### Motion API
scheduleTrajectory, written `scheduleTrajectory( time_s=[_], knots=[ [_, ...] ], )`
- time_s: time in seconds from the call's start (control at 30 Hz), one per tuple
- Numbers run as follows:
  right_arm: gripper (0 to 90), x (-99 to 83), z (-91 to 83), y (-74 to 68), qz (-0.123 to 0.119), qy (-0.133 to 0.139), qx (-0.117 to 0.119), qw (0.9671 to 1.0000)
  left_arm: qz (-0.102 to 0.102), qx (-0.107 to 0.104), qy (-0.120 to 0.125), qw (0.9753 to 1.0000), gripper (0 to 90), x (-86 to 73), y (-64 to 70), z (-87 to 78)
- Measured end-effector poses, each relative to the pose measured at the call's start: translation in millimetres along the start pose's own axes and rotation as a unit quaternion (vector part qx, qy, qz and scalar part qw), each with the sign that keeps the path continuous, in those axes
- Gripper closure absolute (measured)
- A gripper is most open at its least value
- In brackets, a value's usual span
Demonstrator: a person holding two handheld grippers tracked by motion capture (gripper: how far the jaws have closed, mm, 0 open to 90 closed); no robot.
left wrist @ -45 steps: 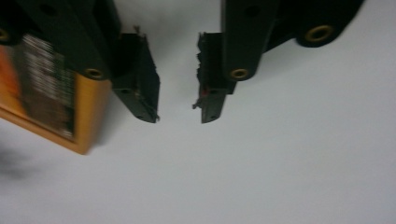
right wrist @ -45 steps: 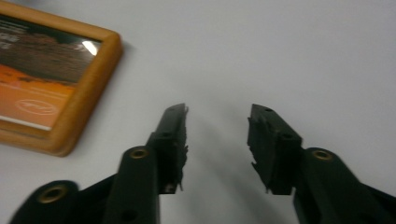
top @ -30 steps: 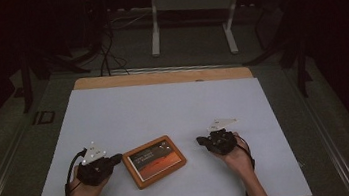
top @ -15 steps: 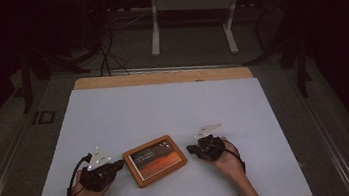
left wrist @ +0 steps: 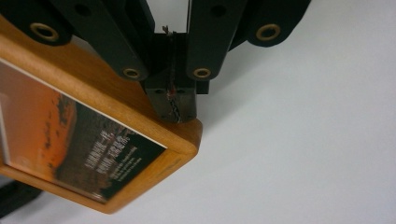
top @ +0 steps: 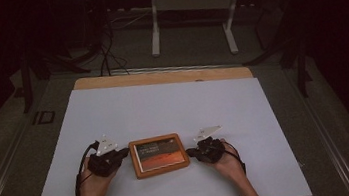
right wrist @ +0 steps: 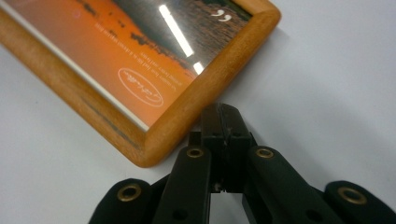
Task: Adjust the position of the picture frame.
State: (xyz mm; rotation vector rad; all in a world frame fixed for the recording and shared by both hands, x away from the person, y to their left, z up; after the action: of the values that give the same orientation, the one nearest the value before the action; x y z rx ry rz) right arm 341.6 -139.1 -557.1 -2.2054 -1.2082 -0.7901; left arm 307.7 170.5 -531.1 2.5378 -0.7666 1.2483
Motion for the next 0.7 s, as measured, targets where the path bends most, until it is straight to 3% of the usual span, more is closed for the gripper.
scheduleTrajectory(
  time_s=[0.5, 0.7],
  knots=[
    [89.9, -3.6, -5.6, -1.6, -0.014, -0.017, 0.002, 0.9997, -0.008, -0.016, 0.012, 0.9998, 90.0, 36.1, -15.9, 48.5],
    [89.8, -2.4, -5.7, 0.4, -0.019, -0.018, 0.002, 0.9996, -0.023, -0.03, 0.027, 0.9989, 90.0, 38.1, -17.3, 47.0]
  ],
)
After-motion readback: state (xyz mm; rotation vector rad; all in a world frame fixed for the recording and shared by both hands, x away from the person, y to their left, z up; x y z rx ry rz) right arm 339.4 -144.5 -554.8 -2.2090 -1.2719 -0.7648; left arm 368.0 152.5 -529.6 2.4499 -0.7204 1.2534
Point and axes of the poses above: each handheld gripper's, and its own axes: z roughly forward along the jaws, x roughly out of its top, y roughly to its right, the point moved 3 cm from there along z, roughly forward along the jaws, and after that the axes turned 5 degrees about x, right-handed, at the moved point
